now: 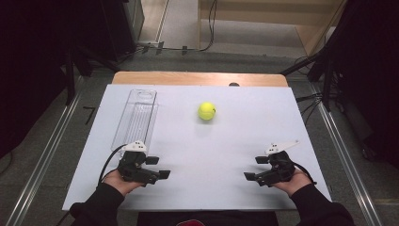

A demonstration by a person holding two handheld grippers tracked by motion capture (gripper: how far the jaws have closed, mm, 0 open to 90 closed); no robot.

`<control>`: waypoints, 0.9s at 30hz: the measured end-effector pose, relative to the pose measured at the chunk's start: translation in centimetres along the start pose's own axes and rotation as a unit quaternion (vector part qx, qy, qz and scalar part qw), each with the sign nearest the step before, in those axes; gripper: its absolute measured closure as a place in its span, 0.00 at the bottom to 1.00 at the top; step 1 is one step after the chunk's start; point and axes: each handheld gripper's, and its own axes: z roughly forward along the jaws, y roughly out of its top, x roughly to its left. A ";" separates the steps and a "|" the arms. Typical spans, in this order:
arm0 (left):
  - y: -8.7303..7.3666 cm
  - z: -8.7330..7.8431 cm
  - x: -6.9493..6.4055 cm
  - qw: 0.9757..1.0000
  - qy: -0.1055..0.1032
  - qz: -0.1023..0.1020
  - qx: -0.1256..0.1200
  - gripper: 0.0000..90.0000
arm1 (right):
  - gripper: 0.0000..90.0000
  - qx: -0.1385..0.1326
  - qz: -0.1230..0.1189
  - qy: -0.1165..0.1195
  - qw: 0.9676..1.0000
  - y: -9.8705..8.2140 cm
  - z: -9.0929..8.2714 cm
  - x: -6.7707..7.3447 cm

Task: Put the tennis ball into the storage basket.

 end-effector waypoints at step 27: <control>2.6 0.5 -0.2 1.000 0.021 -0.015 -0.010 0.25 | 0.09 -0.003 0.002 0.010 1.000 0.1 0.0 0.0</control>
